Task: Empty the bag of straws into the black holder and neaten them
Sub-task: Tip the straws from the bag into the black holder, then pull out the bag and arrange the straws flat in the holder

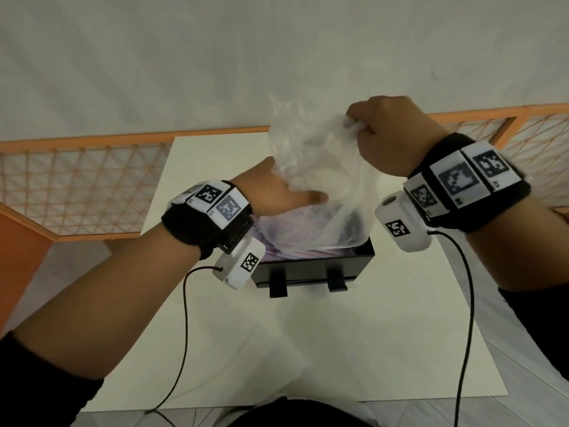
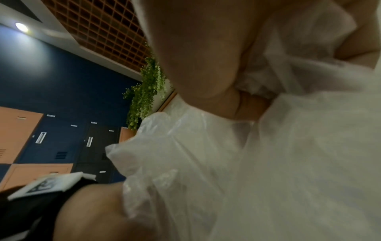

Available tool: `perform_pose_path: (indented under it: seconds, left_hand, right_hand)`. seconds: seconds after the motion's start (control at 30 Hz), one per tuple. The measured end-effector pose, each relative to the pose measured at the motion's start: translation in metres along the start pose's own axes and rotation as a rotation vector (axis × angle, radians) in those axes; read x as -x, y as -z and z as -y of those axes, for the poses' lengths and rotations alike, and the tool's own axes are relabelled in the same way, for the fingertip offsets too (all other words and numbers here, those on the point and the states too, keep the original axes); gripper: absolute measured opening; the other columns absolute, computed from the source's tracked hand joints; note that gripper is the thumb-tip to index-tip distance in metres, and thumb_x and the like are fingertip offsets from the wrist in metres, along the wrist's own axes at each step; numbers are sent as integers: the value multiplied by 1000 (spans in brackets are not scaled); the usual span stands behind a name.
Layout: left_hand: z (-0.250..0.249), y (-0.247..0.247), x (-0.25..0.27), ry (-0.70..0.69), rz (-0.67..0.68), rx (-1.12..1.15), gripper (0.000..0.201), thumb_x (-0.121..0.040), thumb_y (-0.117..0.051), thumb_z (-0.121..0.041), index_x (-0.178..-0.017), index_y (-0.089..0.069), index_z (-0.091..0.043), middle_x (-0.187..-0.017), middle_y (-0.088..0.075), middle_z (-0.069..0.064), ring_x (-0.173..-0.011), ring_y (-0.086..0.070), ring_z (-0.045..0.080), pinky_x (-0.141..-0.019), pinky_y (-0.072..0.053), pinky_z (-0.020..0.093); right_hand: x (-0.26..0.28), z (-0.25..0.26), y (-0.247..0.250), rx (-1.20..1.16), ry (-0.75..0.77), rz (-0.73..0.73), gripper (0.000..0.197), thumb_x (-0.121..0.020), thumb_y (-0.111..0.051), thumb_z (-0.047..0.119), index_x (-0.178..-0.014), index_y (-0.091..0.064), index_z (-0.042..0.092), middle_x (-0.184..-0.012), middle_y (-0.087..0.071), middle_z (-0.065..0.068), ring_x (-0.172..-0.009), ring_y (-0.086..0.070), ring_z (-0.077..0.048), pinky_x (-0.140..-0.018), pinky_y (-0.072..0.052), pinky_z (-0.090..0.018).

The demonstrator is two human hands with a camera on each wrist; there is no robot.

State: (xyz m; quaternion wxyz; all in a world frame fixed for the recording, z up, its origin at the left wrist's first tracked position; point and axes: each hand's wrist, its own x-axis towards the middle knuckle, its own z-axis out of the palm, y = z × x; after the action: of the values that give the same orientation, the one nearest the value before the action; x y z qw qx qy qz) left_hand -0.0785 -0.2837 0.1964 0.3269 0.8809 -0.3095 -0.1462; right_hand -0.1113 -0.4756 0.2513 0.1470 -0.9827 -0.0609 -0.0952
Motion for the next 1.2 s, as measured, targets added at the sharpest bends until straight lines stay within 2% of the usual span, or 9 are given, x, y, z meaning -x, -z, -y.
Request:
perform_pose_path:
  seconds: [0.1,0.2,0.4,0.5,0.6,0.7,0.93,1.07,1.2]
  left_hand:
    - [19,6,-7,30,-85,185,21,-94,-53,-17,-113,-60,-20,-96,-68,-8,-78,-64,8,-63,-47,15]
    - [37,35,-6,59,-294,547,31,-89,-42,10,-91,-60,-15,-70,-72,-14,-61,-67,2,-46,-40,13]
    - [100,76,6,326,-804,735,21,-90,-55,-11,-70,-58,-17,-53,-64,-8,-43,-54,1,-35,-34,17]
    - [145,66,10,502,-651,831,17,-89,-61,-28,-79,-58,-16,-67,-64,-1,-51,-59,9,-39,-40,19]
    - [170,44,11,656,-422,856,30,-88,-62,-40,-101,-59,-13,-103,-62,5,-89,-64,19,-80,-53,33]
    - [174,24,1,733,-188,668,58,-89,-54,-51,-136,-44,-19,-142,-47,6,-125,-49,25,-107,-38,46]
    - [144,10,-37,569,328,89,65,-93,-21,-63,-146,-30,-27,-147,-42,3,-131,-42,30,-115,-20,47]
    - [139,20,-29,350,-92,-69,49,-100,-33,-41,-141,-40,-15,-147,-42,8,-132,-42,25,-105,-29,30]
    - [162,2,27,380,-559,422,45,-100,-35,-40,-136,-46,-15,-143,-46,2,-132,-40,16,-113,-28,34]
  right_hand:
    - [1,-7,-7,-95,15,-66,38,-84,-47,8,-121,-51,12,-114,-59,-17,-96,-53,-30,-77,-34,-23]
    - [13,-17,-15,-282,54,-134,61,-83,-62,25,-137,-35,16,-131,-47,-12,-114,-48,-19,-90,-32,-20]
    - [37,-37,-77,-227,-206,143,53,-84,-64,30,-130,-43,15,-122,-55,-10,-109,-55,-22,-84,-39,-24]
    - [46,-46,-109,-194,-375,344,46,-87,-61,29,-127,-47,12,-118,-62,-11,-107,-58,-26,-89,-44,-30]
    - [47,-46,-125,-246,-477,337,48,-87,-61,25,-129,-45,8,-119,-61,-14,-107,-58,-29,-91,-45,-33]
    - [41,-39,-135,-271,-492,357,61,-87,-61,30,-136,-34,5,-128,-55,-17,-114,-55,-32,-91,-45,-35]
    - [41,-26,-164,-454,-361,471,90,-78,-63,50,-146,-15,16,-143,-43,-8,-127,-47,-25,-99,-38,-28]
    - [51,-34,-172,-445,-250,519,100,-73,-62,61,-148,-6,29,-152,-29,-1,-138,-32,-21,-113,-31,-41]
    - [57,-41,-174,-368,-218,495,91,-79,-61,52,-148,-7,27,-153,-25,-4,-140,-25,-23,-115,-26,-41]
